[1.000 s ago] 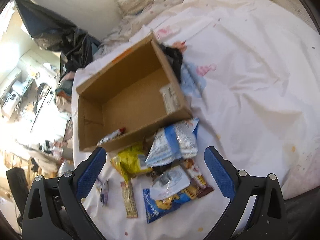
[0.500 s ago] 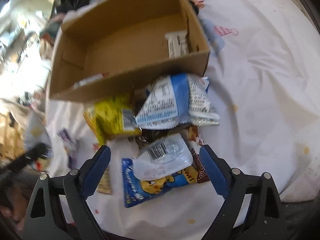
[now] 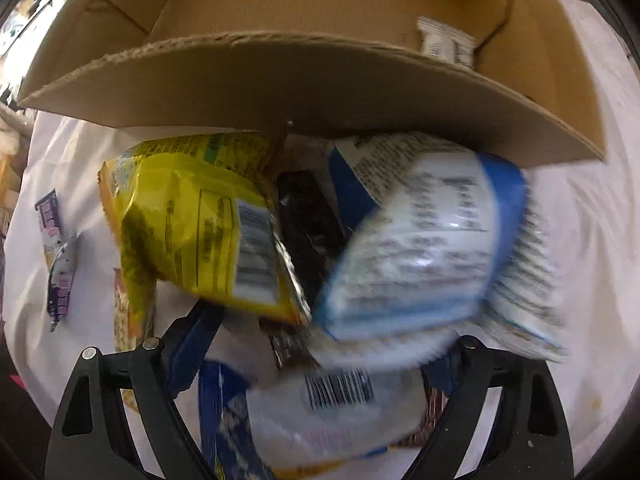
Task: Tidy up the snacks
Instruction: 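Grasp the clear-wrapped chocolate bar with the right tool while the left tool holds the white bag, then carry the white bag and chocolate bar over the box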
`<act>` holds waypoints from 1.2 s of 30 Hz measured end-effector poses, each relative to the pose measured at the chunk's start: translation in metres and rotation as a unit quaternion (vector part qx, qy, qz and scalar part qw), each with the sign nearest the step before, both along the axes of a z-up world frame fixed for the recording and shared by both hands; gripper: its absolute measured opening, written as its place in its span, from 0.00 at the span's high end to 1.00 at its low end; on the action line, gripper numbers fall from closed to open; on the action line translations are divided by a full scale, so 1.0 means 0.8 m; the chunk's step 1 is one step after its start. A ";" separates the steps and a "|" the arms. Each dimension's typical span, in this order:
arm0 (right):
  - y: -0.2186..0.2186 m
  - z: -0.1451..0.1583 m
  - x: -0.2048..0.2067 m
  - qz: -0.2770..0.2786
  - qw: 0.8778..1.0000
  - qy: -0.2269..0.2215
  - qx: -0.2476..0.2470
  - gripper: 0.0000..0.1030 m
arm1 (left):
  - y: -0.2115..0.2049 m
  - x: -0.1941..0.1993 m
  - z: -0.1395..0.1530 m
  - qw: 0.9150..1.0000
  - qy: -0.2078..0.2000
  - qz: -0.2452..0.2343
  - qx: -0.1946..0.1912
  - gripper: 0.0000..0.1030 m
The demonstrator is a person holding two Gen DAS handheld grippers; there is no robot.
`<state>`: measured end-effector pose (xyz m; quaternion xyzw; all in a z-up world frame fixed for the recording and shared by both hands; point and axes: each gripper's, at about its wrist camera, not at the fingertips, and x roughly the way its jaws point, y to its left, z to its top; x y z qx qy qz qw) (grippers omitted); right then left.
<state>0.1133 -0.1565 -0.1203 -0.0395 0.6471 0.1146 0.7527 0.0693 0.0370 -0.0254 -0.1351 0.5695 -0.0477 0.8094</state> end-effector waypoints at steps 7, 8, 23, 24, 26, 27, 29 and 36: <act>0.001 0.017 -0.003 0.015 0.999 -0.009 0.028 0.46 | -0.008 0.002 -0.006 1.000 0.003 -0.002 0.008 0.61; 0.000 0.020 -0.005 0.012 0.999 -0.009 0.035 0.47 | -0.008 0.002 -0.006 1.000 0.002 -0.001 0.009 0.61; -0.041 0.112 -0.078 -0.007 0.991 -0.044 0.125 0.49 | 0.003 0.002 0.002 0.999 -0.024 0.014 0.036 0.61; -0.047 0.121 -0.083 -0.010 0.990 -0.051 0.135 0.49 | 0.003 0.001 0.006 0.999 -0.032 0.015 0.041 0.61; -0.059 0.141 -0.097 -0.015 0.985 -0.071 0.156 0.49 | 0.005 0.000 0.011 0.998 -0.042 0.015 0.047 0.61; -0.066 0.152 -0.104 -0.016 0.982 -0.086 0.167 0.49 | 0.007 0.000 0.014 0.998 -0.048 0.017 0.049 0.61; -0.065 0.164 -0.113 -0.017 0.976 -0.113 0.186 0.49 | 0.009 0.000 0.018 0.997 -0.055 0.021 0.051 0.61; -0.095 0.211 -0.120 -0.056 0.942 -0.223 0.245 0.49 | 0.014 0.004 0.040 0.996 -0.076 0.027 0.049 0.61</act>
